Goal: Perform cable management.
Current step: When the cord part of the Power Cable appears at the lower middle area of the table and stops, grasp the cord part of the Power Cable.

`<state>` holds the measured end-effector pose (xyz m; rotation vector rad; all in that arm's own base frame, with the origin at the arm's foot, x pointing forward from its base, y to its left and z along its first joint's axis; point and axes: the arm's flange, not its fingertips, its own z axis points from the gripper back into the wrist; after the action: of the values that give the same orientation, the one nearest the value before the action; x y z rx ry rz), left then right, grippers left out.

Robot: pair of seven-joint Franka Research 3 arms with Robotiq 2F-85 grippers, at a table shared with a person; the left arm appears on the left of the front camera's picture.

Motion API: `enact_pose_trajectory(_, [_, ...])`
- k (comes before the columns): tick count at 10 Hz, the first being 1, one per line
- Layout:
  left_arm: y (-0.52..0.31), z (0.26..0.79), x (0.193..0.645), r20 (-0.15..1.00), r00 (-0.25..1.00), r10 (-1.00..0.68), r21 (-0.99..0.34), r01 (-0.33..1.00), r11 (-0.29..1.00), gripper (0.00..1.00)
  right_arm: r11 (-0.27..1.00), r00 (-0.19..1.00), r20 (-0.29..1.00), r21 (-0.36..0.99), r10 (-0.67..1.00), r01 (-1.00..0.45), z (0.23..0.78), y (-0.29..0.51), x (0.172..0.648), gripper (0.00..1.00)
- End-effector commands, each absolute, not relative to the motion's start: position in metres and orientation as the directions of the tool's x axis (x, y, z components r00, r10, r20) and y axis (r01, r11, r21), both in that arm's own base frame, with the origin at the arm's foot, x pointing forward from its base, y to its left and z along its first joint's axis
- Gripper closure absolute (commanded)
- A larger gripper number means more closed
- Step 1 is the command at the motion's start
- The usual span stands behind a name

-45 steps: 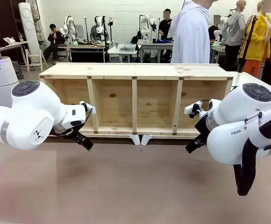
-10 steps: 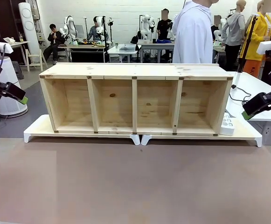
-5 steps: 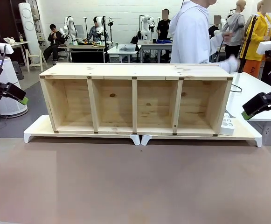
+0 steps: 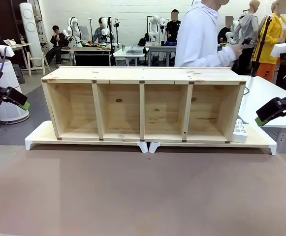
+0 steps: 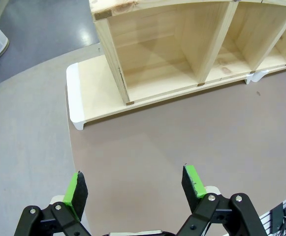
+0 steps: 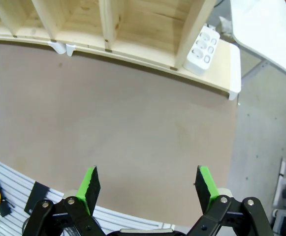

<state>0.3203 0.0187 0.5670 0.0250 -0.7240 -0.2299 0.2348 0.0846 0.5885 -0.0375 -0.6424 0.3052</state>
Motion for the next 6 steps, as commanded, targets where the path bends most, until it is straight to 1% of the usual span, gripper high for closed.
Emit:
enact_pose_trajectory(1, [0.0178,0.5664,0.3225,0.658,0.721,-0.218,0.103,0.2,0.974,0.0,0.955,0.752,0.591,-0.13,0.291,-0.267,0.589,0.0843,0.2369,0.0])
enact_pose_trajectory(6, [0.0178,0.5664,0.3225,0.658,0.721,-0.218,0.103,0.2,0.974,0.0,0.955,0.752,0.591,-0.13,0.291,-0.267,0.589,0.0843,0.2369,0.0])
